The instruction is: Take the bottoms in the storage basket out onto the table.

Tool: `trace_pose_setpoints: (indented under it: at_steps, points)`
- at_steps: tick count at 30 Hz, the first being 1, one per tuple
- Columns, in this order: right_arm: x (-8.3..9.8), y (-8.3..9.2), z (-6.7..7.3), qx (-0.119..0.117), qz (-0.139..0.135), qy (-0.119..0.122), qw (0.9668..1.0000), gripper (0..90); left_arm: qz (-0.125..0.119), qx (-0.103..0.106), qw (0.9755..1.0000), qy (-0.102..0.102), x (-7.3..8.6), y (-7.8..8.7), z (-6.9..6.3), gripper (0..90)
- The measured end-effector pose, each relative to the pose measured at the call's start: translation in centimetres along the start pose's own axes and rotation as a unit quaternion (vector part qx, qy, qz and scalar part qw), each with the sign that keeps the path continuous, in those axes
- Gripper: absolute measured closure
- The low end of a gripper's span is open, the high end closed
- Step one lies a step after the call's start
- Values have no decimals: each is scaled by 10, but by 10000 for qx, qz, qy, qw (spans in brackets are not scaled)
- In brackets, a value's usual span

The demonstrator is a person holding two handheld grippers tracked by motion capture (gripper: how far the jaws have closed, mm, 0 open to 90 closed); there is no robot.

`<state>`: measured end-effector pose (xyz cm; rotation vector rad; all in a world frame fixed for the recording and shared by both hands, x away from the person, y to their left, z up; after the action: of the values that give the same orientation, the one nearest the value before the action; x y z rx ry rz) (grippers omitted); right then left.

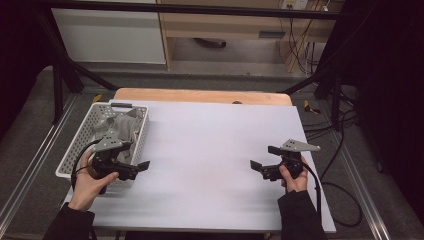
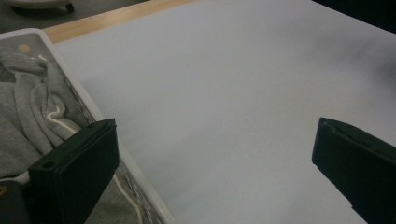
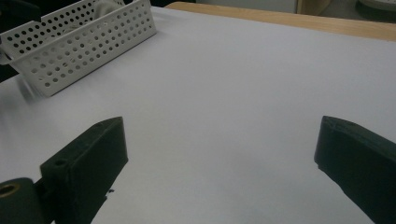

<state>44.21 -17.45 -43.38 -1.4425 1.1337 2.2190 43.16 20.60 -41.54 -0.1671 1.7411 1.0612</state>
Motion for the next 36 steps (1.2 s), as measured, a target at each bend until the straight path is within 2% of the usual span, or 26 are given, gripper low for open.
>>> trace_pose_setpoints:
  at_steps: [13, 24, 36]
  points:
    - [0, 1, -2, 52, -10, -20, 10000, 29, 13, 13, 10000, -38, -2, 2, -1, 8]
    - [0, 0, -1, 28, 14, -10, 10000, 29, 105, -58, 9999, -19, -2, 2, 1, 8]
    - [0, 1, -1, 30, -3, -8, 10000, 29, 88, -98, 9999, -31, -3, 4, 3, 8]
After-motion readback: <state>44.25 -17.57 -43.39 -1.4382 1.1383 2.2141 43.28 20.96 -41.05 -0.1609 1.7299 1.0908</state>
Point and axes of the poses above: each handheld gripper's, and its own axes: y roughly backward along the jaws, x roughly out of its underside, z roughly to its left, the point moved 10 cm from there along -y, roughly forward along the jaws, and after that the axes turned 2 degrees about z, right-handed, at the moved point
